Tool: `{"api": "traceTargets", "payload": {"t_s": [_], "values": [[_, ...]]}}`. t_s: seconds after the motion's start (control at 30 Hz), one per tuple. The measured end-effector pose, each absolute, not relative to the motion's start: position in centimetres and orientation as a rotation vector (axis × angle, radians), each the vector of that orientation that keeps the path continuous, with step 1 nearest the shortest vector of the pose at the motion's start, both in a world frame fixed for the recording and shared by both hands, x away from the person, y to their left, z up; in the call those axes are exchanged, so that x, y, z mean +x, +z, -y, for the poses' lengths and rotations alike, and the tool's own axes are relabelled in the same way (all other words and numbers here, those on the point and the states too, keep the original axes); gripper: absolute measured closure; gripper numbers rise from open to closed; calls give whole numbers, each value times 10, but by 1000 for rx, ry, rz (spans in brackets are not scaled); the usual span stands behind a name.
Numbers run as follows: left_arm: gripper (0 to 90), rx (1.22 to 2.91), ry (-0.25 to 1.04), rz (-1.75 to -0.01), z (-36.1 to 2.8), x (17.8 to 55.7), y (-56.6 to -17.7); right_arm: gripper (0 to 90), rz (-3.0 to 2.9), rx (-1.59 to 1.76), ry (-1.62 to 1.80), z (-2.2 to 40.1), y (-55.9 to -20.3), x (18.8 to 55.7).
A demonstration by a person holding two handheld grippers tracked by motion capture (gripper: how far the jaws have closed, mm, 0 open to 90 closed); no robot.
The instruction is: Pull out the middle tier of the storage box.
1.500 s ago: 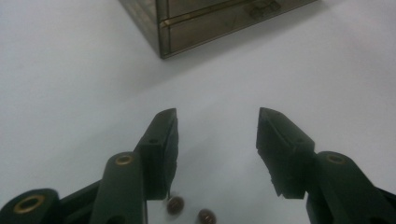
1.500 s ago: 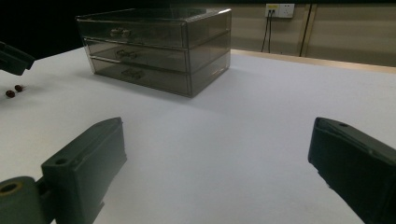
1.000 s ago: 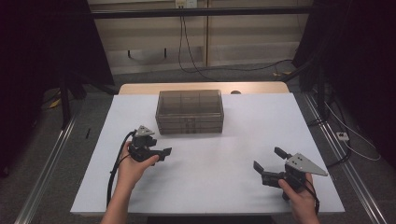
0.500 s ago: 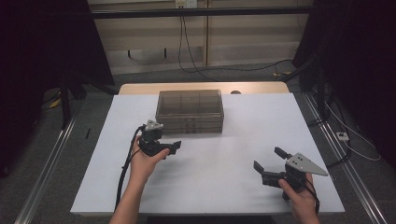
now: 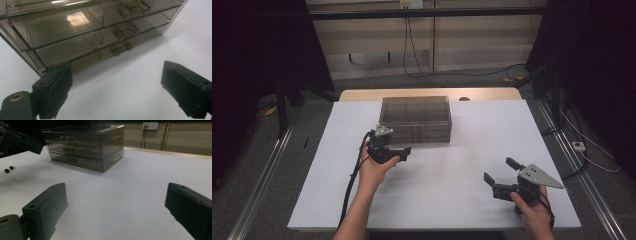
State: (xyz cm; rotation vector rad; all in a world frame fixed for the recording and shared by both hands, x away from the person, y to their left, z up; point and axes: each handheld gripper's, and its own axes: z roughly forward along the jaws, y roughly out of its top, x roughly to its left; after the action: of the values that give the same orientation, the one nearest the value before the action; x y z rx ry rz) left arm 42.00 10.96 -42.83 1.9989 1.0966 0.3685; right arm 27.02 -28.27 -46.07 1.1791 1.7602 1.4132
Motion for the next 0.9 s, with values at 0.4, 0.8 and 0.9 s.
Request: {"api": "traceTargets", "payload": {"t_s": [0.4, 0.8, 0.9], "values": [[91, 1976, 412, -1175, -102, 428, -430, 39, -1759, 1182, 1414, 284, -460, 269], [108, 1964, 459, -1202, -99, 431, -433, 40, -1757, 1178, 1417, 283, -460, 269], [113, 1969, 473, -1198, -97, 431, -433, 40, -1757, 1182, 1417, 284, -460, 269]]}}
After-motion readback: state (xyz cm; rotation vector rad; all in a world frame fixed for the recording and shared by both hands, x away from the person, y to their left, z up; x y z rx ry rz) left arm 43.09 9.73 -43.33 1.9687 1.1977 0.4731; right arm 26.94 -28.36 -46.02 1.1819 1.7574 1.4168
